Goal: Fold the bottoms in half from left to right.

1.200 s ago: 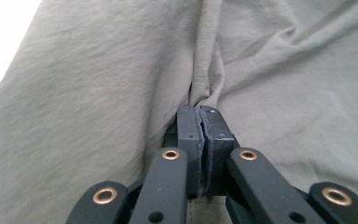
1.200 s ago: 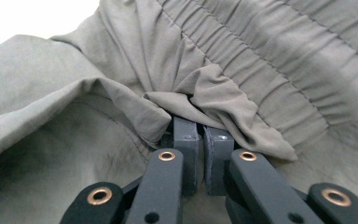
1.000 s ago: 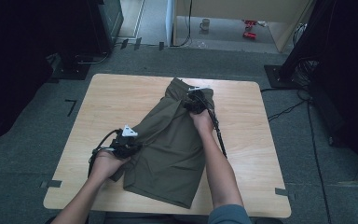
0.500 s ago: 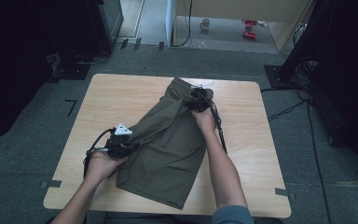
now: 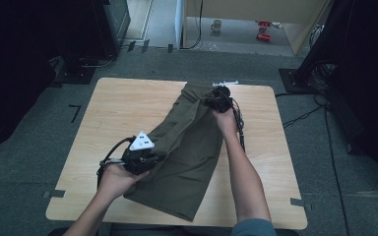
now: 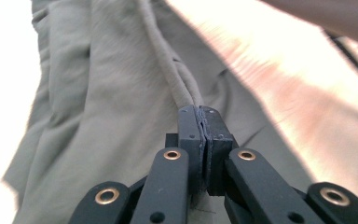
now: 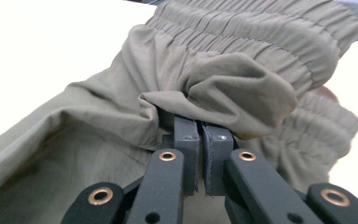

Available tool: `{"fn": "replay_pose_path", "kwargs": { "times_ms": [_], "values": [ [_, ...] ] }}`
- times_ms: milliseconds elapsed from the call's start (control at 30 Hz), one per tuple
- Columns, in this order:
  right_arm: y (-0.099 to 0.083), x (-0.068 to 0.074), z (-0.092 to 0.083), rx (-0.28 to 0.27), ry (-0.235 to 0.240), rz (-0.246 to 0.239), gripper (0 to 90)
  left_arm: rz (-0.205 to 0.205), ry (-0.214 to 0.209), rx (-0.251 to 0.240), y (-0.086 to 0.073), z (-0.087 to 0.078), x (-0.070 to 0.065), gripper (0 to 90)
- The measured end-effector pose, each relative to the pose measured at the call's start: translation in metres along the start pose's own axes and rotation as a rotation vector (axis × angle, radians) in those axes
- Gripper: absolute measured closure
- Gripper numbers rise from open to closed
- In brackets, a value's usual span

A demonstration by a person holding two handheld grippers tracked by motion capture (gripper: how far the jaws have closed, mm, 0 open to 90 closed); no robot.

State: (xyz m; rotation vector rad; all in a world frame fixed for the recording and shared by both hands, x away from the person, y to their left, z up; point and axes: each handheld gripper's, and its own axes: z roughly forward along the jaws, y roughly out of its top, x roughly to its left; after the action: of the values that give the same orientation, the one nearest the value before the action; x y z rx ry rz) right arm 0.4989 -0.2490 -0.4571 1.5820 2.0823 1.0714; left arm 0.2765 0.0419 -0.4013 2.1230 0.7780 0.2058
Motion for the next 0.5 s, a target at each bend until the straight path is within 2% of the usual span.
{"fn": "replay_pose_path", "kwargs": {
  "times_ms": [167, 367, 500],
  "values": [
    [0.0, -0.009, -0.007, -0.006, -0.013, 0.004, 86.4, 0.014, -0.066, -0.019, 0.012, 0.009, -0.023, 89.5],
    [-0.006, -0.02, -0.006, 0.026, -0.02, 0.025, 85.5, 0.019, -0.126, 0.014, 0.014, 0.035, -0.043, 89.3],
    [-0.012, -0.025, -0.003, 0.02, -0.04, -0.008, 85.4, 0.01, -0.161, 0.033, 0.012, 0.052, -0.053, 89.3]
  ]
}}
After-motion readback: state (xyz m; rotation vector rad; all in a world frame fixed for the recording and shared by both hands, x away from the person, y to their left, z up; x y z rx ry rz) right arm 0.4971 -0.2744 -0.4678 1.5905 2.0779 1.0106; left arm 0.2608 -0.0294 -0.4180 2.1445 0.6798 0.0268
